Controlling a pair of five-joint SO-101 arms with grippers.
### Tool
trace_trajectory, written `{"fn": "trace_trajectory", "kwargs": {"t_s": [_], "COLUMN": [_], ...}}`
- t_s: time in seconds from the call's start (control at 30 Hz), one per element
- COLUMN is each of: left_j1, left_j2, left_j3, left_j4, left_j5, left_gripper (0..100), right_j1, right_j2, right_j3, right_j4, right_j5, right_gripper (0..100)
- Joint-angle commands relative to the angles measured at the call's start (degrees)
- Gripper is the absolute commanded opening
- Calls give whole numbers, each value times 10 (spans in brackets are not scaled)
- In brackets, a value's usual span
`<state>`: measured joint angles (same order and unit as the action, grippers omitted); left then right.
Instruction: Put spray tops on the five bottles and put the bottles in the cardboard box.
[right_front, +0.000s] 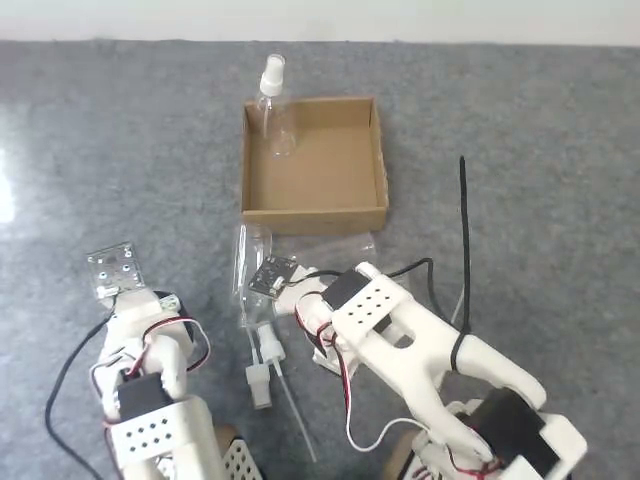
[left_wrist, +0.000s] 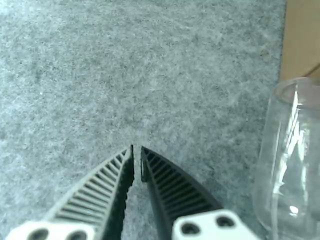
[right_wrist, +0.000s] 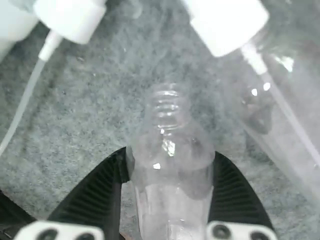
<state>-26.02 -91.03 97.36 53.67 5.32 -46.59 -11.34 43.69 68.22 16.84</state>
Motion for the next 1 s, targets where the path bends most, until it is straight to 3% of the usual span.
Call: {"fn": "trace_trajectory", "kwargs": {"t_s": [0.0, 0.6, 0.97], "left_j1": [0, 0, 0], "left_j2": [-11, -11, -11], "left_j3": [-4, -4, -4], "left_j4": [2, 2, 2], "left_j5": [-3, -3, -3], "left_gripper": [20, 20, 20], "right_j1": [7, 17, 129], "right_j2": [-7, -318, -365], "right_j3": [-34, -33, -34], "right_j4": [0, 72, -58], "right_j5": [-14, -14, -10], "right_gripper": [117, 112, 111]}}
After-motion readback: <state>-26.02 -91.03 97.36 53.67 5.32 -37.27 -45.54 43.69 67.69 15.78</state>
